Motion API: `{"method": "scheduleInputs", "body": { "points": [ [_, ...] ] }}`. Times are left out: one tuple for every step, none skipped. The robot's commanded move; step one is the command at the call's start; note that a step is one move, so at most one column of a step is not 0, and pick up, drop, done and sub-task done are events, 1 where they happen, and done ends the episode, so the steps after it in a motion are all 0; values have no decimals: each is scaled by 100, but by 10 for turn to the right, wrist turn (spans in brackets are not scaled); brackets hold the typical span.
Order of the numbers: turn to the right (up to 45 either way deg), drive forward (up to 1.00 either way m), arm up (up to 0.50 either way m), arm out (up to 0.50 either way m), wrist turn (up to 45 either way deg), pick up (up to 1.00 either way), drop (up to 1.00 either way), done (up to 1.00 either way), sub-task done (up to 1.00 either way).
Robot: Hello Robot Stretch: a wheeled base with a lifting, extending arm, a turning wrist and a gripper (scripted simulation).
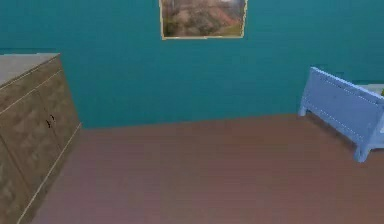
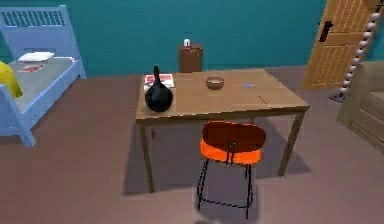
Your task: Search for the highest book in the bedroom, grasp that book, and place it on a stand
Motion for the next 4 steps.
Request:
{"method": "scheduleInputs", "body": {
  "points": [
    [450, 0, 0, 0, 0, 0, 0, 0, 0],
    [240, 0, 0, 0, 0, 0, 0, 0, 0],
    [0, 35, 0, 0, 0, 0, 0, 0, 0],
    [-450, 0, 0, 0, 0, 0, 0, 0, 0]
  ]
}}
